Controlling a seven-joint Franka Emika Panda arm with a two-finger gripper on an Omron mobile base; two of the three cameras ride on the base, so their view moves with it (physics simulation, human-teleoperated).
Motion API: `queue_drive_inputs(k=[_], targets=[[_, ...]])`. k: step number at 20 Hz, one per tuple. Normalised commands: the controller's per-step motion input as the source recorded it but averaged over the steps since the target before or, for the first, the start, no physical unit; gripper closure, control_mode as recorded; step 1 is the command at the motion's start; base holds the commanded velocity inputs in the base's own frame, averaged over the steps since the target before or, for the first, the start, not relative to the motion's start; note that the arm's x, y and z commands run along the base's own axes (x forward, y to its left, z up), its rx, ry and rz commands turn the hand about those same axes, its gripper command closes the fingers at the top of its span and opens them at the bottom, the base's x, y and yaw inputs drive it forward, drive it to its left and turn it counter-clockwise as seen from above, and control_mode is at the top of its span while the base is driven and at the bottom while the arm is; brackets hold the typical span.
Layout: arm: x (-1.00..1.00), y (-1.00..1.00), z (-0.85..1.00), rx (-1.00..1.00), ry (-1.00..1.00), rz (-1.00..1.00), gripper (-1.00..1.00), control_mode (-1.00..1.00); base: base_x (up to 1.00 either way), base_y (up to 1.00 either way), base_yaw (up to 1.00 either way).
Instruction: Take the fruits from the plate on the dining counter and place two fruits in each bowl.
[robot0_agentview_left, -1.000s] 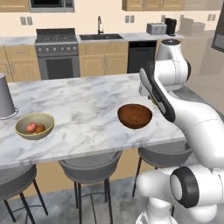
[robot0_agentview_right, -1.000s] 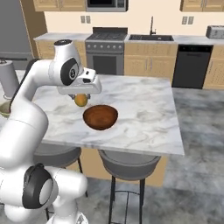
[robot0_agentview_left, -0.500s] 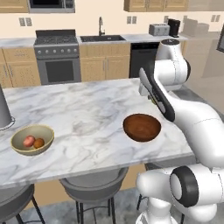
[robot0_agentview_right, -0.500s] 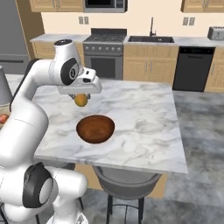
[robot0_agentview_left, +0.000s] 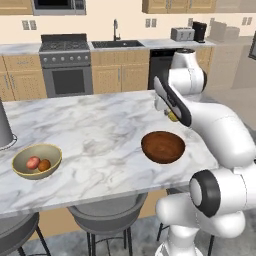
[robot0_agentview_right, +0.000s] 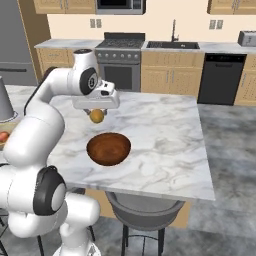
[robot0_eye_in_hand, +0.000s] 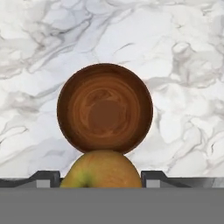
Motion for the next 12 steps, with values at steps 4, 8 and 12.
queue_drive_inputs(k=[4,8,12], targets=[[0.21,0.0,-0.75,0.12,0.22,0.0,1.0,-1.0,0.0,0.0,0.0],[0.17,0.0,-0.89,0.09,0.17,0.0,1.0,-1.0,0.0,0.0,0.0],[0.23,0.0,-0.78,0.0,0.0,0.0,1.0,-1.0,0.0,0.0,0.0]])
